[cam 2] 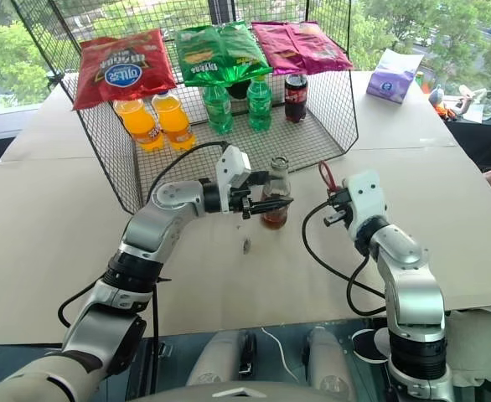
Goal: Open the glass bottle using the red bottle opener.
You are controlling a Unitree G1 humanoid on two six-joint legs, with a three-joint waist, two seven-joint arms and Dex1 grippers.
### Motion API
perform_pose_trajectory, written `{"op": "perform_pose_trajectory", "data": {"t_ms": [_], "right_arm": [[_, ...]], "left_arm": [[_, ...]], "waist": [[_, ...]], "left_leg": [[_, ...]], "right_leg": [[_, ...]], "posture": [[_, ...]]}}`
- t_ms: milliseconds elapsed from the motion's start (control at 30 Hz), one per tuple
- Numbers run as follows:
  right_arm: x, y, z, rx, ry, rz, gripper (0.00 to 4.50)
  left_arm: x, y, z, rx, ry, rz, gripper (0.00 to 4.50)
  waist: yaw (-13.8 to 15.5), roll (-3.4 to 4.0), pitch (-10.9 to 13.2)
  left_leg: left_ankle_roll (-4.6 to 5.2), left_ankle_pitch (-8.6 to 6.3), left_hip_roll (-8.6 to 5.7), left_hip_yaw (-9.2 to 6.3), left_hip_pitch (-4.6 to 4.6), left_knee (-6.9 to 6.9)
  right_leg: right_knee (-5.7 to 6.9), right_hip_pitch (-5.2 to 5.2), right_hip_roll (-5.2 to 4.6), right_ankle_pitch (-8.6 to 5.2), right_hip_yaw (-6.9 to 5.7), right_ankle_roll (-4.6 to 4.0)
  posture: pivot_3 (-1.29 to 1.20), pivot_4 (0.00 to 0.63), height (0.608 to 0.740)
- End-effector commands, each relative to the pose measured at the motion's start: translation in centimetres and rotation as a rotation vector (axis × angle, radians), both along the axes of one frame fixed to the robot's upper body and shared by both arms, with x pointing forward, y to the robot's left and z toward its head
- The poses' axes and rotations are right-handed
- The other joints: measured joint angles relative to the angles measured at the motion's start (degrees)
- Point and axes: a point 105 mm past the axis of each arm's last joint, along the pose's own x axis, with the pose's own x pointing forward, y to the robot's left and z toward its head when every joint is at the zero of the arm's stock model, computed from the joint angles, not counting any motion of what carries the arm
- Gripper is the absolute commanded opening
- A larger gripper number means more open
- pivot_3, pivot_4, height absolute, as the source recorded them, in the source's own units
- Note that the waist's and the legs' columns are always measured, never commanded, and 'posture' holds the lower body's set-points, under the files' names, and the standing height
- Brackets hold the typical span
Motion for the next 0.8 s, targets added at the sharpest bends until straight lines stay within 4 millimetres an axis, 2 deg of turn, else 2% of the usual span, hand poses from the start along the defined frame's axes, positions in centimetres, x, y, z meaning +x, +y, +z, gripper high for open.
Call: {"op": "perform_pose_trajectory", "data": {"t_ms": [33, 133, 300, 333, 400, 433, 600, 700, 800], "right_arm": [[0.0, -0.8, -0.9, 0.168, 0.121, -0.058, 0.0], [0.2, -0.9, -3.1, 0.287, 0.256, -0.094, 0.0], [0.3, -1.3, -4.9, 0.35, 0.357, -0.142, 0.0], [0.3, -1.4, -5.1, 0.353, 0.365, -0.147, 0.92], [0.3, -1.7, -5.1, 0.348, 0.366, -0.149, 1.68], [0.3, -1.8, -4.8, 0.341, 0.357, -0.143, 2.22], [0.5, -2.9, -3.4, 0.242, 0.264, -0.141, 4.4], [0.7, -3.5, -2.6, 0.251, 0.222, -0.165, 4.47], [0.7, -3.9, -2.1, 0.19, 0.17, -0.155, 4.47]], "left_arm": [[0.6, 0.6, 0.5, -0.001, -0.044, 0.058, 2.39], [0.6, 0.6, 0.5, -0.005, -0.049, 0.068, 2.39], [0.6, 0.8, 0.6, -0.006, -0.053, 0.074, 2.39], [0.6, 0.8, 0.6, -0.006, -0.054, 0.075, 2.39], [0.6, 0.8, 0.6, -0.006, -0.056, 0.076, 2.39], [0.6, 0.9, 0.6, -0.006, -0.057, 0.077, 2.39], [0.5, 1.0, 0.8, -0.02, -0.048, 0.073, 2.39], [0.5, 1.1, 0.9, -0.025, -0.046, 0.075, 2.39], [0.4, 1.2, 0.8, -0.022, -0.049, 0.075, 2.39]], "waist": [[0.0, 0.0, 0.0], [-0.1, 0.02, 0.0], [-0.2, 0.11, 0.0], [-0.2, 0.12, 0.0], [-0.3, 0.11, 0.0], [-0.3, 0.11, 0.0], [-0.2, 0.12, 0.0], [-0.2, 0.13, 0.1], [-0.2, 0.14, 0.1]], "left_leg": [[0.0, 0.0, -0.01, 0.0, -0.01, 0.0], [0.0, 0.0, -0.01, 0.0, -0.03, -0.02], [0.0, 0.0, -0.03, 0.03, -0.05, -0.11], [-0.01, 0.0, -0.04, 0.03, -0.05, -0.11], [-0.01, 0.0, -0.04, 0.02, -0.03, -0.11], [-0.01, 0.0, -0.03, 0.02, -0.02, -0.11], [-0.14, -0.08, -0.1, 0.03, 0.0, -0.11], [-0.23, -0.14, -0.13, 0.02, -0.11, -0.18], [0.02, 0.01, -0.14, 0.07, -0.23, -0.46]], "right_leg": [[0.0, -0.01, -0.01, 0.0, 0.0, 0.0], [-0.01, -0.02, -0.03, 0.0, 0.0, 0.0], [-0.01, -0.09, -0.05, 0.0, 0.03, 0.0], [-0.02, -0.1, -0.05, 0.0, 0.03, 0.0], [-0.02, -0.09, -0.04, 0.0, 0.02, 0.01], [-0.03, -0.1, -0.05, -0.01, 0.02, 0.02], [-0.08, -0.08, -0.42, -0.1, -0.25, 0.19], [-0.26, -0.1, -0.48, -0.06, -0.35, 0.13], [-0.39, -0.23, -0.44, 0.02, -0.34, 0.03]], "posture": [[0.0, 0.15, 0.74], [0.0, 0.15, 0.74], [0.0, 0.15, 0.74], [0.0, 0.15, 0.74], [0.0, 0.15, 0.74], [0.0, 0.15, 0.74], [0.0, 0.15, 0.74], [0.0, 0.15, 0.74], [0.0, 0.15, 0.74]]}}
